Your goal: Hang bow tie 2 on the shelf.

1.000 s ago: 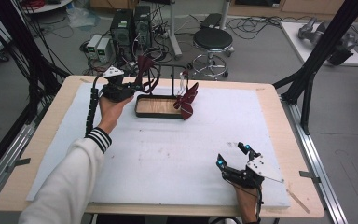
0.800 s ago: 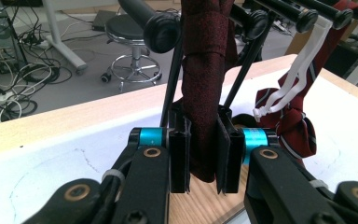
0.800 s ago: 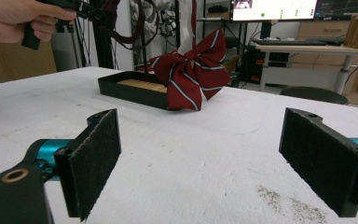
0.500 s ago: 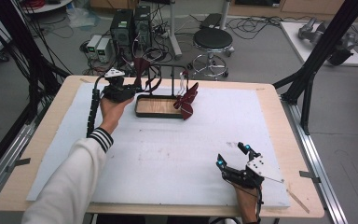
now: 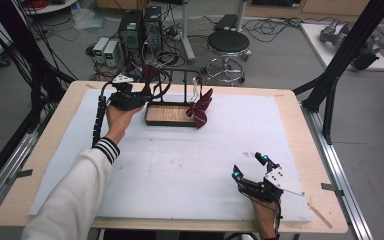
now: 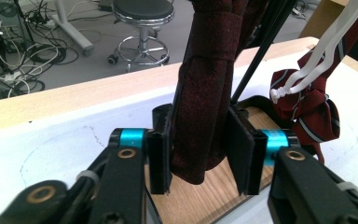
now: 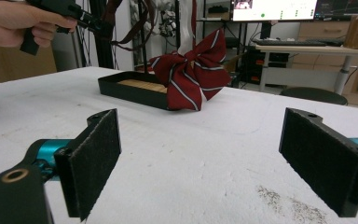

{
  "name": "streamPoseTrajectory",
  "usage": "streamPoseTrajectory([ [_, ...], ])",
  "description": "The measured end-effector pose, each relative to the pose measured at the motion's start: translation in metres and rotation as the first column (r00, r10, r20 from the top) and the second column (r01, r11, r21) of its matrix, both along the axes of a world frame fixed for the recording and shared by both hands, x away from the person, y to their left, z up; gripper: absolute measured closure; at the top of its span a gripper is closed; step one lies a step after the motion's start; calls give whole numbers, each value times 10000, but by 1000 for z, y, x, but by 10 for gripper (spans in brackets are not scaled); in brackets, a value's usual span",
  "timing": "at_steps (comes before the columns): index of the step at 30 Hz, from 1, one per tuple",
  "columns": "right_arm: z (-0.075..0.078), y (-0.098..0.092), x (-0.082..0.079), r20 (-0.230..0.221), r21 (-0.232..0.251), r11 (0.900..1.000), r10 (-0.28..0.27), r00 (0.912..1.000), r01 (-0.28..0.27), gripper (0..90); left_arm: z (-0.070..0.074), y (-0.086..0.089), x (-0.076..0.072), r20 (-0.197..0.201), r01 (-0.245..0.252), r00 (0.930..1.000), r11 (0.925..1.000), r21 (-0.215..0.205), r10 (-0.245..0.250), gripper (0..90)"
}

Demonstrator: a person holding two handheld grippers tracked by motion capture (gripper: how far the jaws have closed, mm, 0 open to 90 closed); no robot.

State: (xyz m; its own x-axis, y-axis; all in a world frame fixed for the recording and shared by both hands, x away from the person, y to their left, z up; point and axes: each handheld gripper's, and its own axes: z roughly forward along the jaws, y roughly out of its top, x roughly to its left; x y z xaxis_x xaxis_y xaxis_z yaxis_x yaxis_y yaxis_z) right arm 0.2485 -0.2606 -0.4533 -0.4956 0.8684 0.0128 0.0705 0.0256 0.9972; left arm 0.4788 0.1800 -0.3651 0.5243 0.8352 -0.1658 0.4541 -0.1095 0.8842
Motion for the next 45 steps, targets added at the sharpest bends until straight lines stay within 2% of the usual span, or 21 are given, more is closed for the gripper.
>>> streamPoseTrajectory([
  [5,0,0,-1,-45,79,10000,-13,10000,13,119,0,1,0,-53,205,9998,9998,-28,-205,463],
  [10,0,-1,0,31,48,10000,0,10000,0,119,0,3,-1,247,385,9989,9979,525,-398,268],
  [13,0,-1,-1,22,109,9999,8,10000,-9,119,1,4,-3,542,411,9976,9981,453,-435,243],
  [19,0,-1,-1,9,129,9999,16,10000,-17,119,2,3,-7,700,700,9947,9952,681,-748,168],
  [25,0,-1,-1,83,33,10000,32,10000,-33,119,1,15,-26,1470,1258,9802,9905,552,-1326,153],
  [26,0,0,-2,52,68,10000,35,10000,-35,119,-1,22,-37,1751,1401,9738,9892,423,-1454,150],
  [27,0,-1,-2,65,53,10000,34,10000,-34,119,-1,22,-37,1751,1401,9738,9892,423,-1454,148],
  [28,0,0,-2,51,67,10000,25,10000,-25,119,-3,31,-53,2057,1528,9657,9874,414,-1581,148],
  [29,0,0,-2,51,67,10000,25,10000,-25,119,-3,31,-53,2057,1528,9657,9874,414,-1581,148],
  [30,0,-1,-2,106,71,10000,19,9999,-20,119,-6,39,-70,2433,1601,9557,9862,427,-1657,148],
  [31,0,-1,-2,106,71,10000,19,9999,-20,119,-6,39,-70,2433,1601,9557,9862,427,-1657,148],
  [32,-1,-1,-2,119,74,10000,21,9999,-22,119,-11,46,-87,2752,1590,9474,9865,382,-1634,148],
  [33,-1,-1,-2,148,61,10000,13,9999,-14,119,-11,46,-87,2752,1590,9474,9865,382,-1634,148],
  [34,-1,-1,-2,151,74,10000,-3,9999,2,119,-19,56,-105,3235,1599,9331,9870,188,-1573,147],
  [35,-1,-1,-2,151,74,10000,-3,9999,2,119,-19,56,-105,3235,1599,9331,9870,188,-1573,147],
  [36,0,-1,-2,146,67,10000,-12,9999,11,119,-28,67,-121,3418,1627,9270,9867,45,-1544,148],
  [39,-1,-1,-2,161,46,10000,-1,9999,0,119,-37,76,-135,3494,1559,9262,9877,-129,-1417,147],
  [40,-1,0,-2,172,47,10000,-12,9999,12,119,-48,85,-151,3523,1498,9280,9872,-555,-1210,147],
  [43,-1,0,-2,171,48,10000,-17,9999,16,119,-55,90,-163,3536,1440,9291,9867,-759,-1084,147],
  [44,-1,0,-2,168,49,10000,-20,9999,19,119,-63,94,-173,3752,1394,9220,9861,-903,-960,148],
  [45,-1,0,-2,167,47,10000,-23,9999,22,119,-66,96,-179,3767,1287,9229,9860,-1056,-801,148],
])
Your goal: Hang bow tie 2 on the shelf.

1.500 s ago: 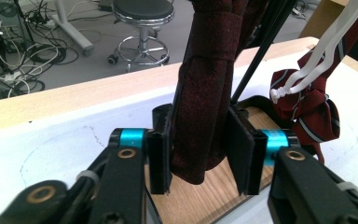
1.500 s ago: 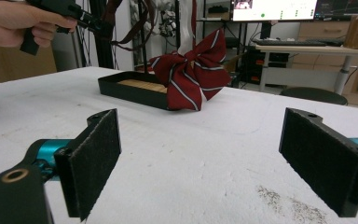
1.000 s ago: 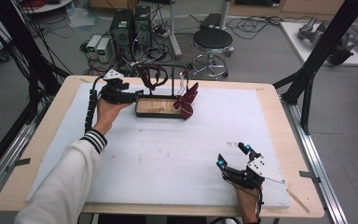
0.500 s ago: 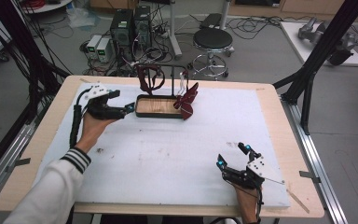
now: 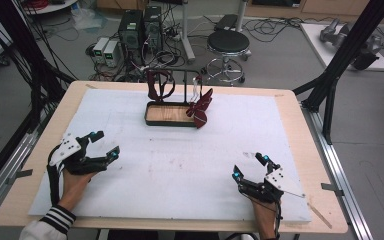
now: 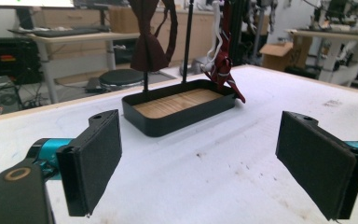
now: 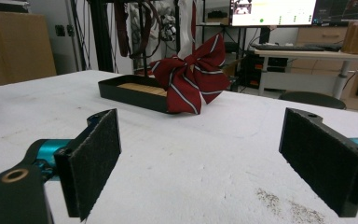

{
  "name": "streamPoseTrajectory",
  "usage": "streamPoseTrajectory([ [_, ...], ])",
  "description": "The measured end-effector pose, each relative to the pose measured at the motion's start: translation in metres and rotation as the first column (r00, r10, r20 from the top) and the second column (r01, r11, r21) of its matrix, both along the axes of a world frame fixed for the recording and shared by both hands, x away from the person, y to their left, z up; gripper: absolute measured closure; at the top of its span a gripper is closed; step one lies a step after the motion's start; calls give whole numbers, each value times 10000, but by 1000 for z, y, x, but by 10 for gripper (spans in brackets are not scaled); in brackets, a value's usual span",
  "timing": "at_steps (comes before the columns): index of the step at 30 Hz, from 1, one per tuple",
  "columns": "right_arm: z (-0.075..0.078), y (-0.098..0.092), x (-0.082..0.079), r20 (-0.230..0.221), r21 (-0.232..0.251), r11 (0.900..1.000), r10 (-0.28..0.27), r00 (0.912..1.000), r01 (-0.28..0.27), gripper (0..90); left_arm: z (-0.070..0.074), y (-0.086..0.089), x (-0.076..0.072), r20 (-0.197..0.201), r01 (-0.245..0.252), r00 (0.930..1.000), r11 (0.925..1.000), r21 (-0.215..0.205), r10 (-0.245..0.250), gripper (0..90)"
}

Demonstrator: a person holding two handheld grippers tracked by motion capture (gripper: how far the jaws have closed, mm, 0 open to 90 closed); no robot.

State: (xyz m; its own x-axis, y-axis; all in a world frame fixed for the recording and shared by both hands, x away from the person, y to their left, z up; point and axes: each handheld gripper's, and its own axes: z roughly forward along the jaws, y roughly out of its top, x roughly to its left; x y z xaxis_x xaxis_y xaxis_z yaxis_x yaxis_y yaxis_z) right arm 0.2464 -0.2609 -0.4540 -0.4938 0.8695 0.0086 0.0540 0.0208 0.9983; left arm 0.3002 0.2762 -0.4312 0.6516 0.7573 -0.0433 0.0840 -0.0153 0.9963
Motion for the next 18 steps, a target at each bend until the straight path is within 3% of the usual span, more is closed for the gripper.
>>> streamPoseTrajectory([
  [9,0,1,-1,-25,-17,10000,-67,10000,67,119,-22,4,-22,363,-250,9990,9996,-121,254,148],
  [11,0,1,-1,-24,-25,10000,-63,10000,63,119,-21,5,-24,600,-388,9974,9989,-269,404,154],
  [14,0,1,0,-1,-58,10000,-58,10000,58,119,-22,6,-25,610,-339,9975,9989,-324,358,152],
  [18,0,1,-1,-53,13,9999,-102,9999,102,119,-22,3,-26,691,-462,9965,9989,-101,468,152],
])
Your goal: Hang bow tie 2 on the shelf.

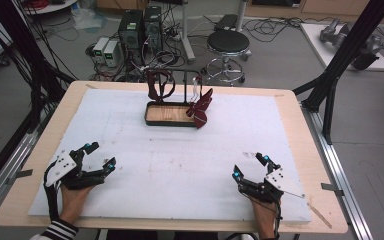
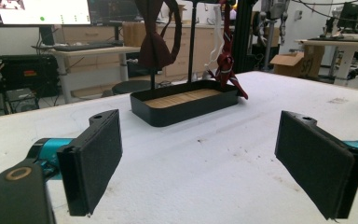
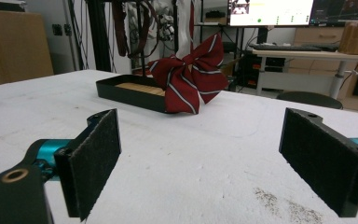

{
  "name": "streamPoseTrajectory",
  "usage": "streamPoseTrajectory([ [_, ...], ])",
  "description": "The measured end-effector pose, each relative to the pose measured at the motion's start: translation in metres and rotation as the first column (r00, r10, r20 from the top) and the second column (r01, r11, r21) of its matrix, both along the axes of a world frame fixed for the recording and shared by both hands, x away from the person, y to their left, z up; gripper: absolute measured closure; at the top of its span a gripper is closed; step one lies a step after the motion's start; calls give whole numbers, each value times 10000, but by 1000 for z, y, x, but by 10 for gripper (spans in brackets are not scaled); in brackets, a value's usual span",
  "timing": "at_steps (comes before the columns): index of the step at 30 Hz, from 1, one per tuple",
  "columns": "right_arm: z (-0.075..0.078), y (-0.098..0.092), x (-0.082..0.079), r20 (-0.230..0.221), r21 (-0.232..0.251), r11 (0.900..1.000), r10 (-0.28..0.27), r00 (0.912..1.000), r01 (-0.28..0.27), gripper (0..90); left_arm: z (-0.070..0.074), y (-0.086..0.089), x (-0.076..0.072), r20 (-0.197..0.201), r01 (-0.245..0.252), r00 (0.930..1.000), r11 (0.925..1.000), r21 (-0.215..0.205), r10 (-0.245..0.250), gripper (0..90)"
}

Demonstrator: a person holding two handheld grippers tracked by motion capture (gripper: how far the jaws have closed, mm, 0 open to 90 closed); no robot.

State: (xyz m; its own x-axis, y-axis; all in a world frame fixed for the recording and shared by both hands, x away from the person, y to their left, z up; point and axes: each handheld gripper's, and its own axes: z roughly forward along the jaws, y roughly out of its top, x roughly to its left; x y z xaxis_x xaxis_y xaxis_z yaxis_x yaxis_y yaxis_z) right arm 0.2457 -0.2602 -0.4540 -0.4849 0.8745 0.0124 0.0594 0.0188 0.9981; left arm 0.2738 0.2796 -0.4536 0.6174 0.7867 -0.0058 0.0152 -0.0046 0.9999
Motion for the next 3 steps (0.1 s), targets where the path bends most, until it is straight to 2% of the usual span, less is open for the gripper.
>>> streamPoseTrajectory([
  [3,0,-1,0,17,60,10000,-22,10000,22,119,0,0,0,10,-67,10000,10000,-25,67,152],
])
